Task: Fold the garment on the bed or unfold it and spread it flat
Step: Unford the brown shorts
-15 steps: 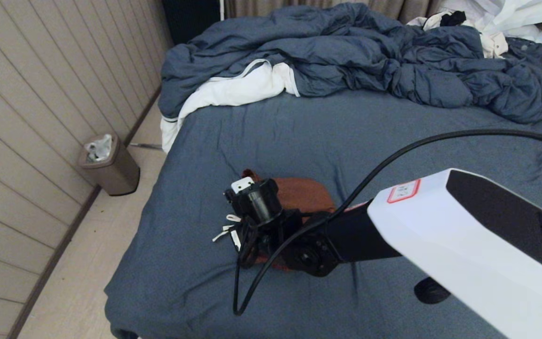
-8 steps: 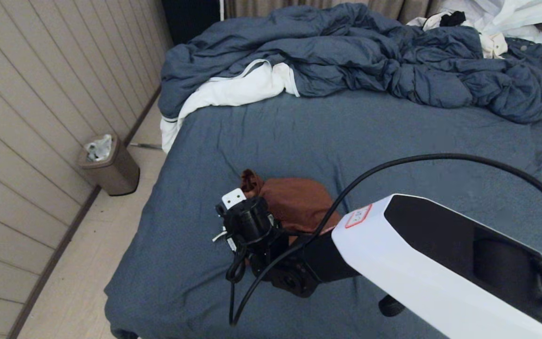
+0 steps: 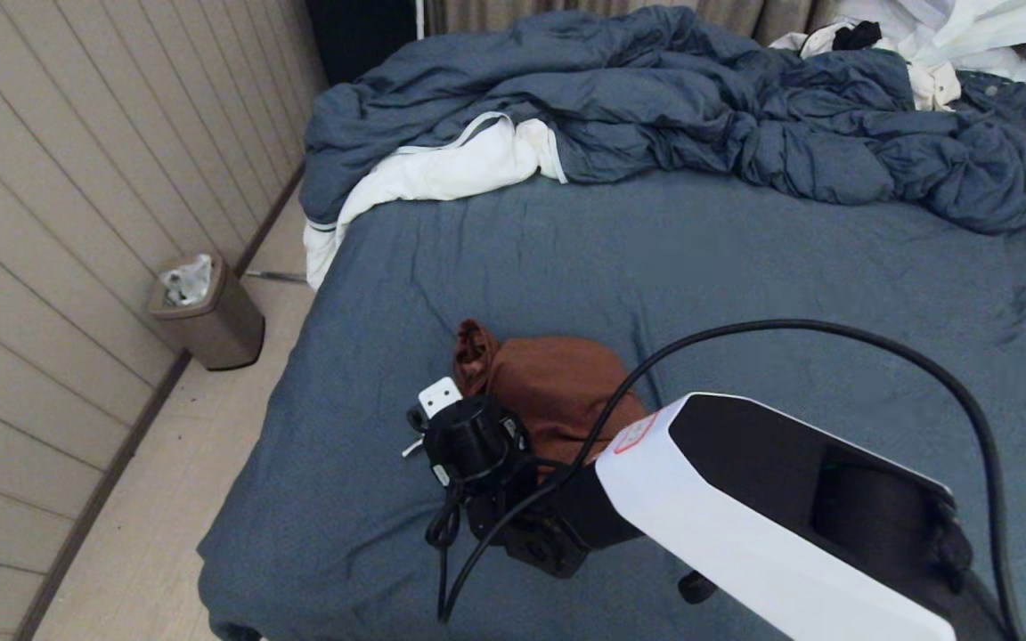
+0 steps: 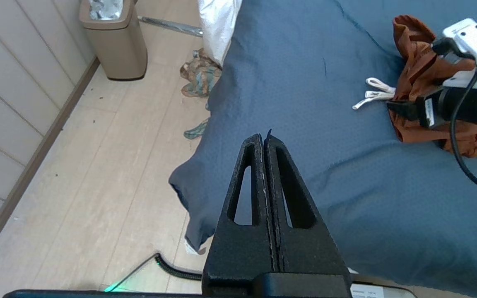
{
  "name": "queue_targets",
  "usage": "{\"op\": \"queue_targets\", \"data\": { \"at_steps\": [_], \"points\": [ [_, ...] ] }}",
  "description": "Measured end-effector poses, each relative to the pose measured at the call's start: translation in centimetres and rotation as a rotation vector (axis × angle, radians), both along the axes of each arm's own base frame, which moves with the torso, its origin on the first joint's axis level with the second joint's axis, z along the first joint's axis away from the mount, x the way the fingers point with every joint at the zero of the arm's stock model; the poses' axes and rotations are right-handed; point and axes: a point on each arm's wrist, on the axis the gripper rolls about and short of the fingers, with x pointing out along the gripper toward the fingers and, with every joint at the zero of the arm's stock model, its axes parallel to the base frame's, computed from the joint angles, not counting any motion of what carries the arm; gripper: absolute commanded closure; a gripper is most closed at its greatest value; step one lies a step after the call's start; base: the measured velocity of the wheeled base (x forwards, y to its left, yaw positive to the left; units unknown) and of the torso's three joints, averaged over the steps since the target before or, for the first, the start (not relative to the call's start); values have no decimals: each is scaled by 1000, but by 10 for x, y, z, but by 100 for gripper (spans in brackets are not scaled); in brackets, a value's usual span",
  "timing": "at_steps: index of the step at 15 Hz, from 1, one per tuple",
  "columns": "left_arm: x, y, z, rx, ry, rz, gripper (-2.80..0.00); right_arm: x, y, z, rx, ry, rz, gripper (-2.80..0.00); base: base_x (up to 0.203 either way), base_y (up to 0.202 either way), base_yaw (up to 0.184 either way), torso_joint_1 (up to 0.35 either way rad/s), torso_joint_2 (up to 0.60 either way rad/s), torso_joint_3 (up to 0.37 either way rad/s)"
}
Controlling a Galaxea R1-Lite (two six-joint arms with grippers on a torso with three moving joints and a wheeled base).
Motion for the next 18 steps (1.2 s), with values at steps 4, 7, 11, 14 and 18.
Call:
{"op": "queue_targets", "data": {
  "at_steps": [4,7,11,14,18],
  "points": [
    [0,0,0,0,0,0,0,2,2,-11,-13,10,-1,-280,0,0,0,0,0,0],
    [0,0,0,-1,0,0,0,3,3,-20,-36,18,2,0,0,0,0,0,0,0],
    [0,0,0,-1,0,0,0,7,1,-24,-48,13,-25,0,0,0,0,0,0,0],
    [0,0,0,-1,0,0,0,14,-5,-21,-42,8,-43,0,0,0,0,0,0,0],
    [0,0,0,0,0,0,0,17,-10,-1,-21,-31,-95,0,0,0,0,0,0,0]
  ]
}}
